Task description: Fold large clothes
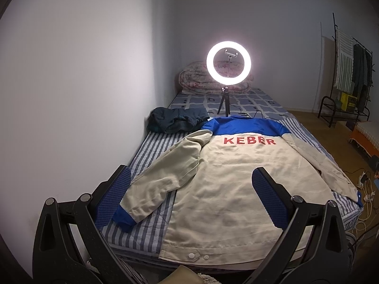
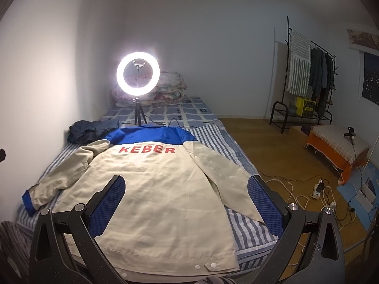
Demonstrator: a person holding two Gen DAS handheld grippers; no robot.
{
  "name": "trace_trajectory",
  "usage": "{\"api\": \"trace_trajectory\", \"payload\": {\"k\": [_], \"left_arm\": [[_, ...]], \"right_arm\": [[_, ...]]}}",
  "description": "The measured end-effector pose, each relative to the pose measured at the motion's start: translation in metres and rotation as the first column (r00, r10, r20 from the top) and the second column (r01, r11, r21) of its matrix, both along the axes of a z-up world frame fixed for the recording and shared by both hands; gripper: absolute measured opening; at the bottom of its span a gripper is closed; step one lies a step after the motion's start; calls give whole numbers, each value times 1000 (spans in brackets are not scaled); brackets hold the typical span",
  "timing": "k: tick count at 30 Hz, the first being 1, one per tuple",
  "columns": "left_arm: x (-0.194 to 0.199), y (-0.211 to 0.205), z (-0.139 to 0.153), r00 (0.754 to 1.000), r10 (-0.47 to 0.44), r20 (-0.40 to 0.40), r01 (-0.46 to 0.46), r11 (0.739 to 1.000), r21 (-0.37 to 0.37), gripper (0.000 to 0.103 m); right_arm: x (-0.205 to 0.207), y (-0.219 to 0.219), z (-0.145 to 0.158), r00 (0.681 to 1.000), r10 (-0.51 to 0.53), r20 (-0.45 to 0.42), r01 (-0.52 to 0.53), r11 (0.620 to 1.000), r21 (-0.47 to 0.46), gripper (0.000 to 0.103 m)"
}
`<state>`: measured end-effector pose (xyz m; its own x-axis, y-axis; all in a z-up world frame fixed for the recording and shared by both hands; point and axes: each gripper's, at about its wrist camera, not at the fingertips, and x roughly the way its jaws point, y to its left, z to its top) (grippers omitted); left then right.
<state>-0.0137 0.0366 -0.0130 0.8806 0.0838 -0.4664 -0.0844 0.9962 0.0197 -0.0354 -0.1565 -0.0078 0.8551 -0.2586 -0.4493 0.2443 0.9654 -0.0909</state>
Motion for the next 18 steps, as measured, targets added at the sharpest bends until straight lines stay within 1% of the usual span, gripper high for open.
{"api": "trace_trajectory", "payload": {"k": [4, 8, 11, 13, 14, 16, 18], "left_arm": [[4, 11, -4, 1000, 20, -8, -20, 1000, -2, 103], [9, 23, -17, 998, 53, -23, -52, 998, 18, 103], [9, 32, -28, 997, 68, -44, -67, 997, 29, 103], [6, 39, -37, 996, 70, -50, -69, 997, 34, 103], [3, 43, -41, 997, 70, -41, -69, 997, 36, 103], [-4, 52, -48, 998, 58, -18, -57, 998, 25, 103], [-10, 63, -55, 998, 58, -15, -58, 998, 1, 103]], "right_arm": [[3, 5, 0, 1000, 12, -6, -12, 1000, -7, 102], [14, 16, -1, 999, 37, -15, -37, 999, -18, 102], [27, 29, 0, 996, 85, -18, -86, 996, -26, 102], [39, 43, 0, 990, 140, -11, -140, 990, -33, 102], [43, 49, 1, 984, 177, 7, -176, 984, -33, 102], [51, 64, 1, 966, 255, 52, -253, 967, -35, 102], [66, 81, 0, 943, 329, 57, -327, 944, -38, 102]]}}
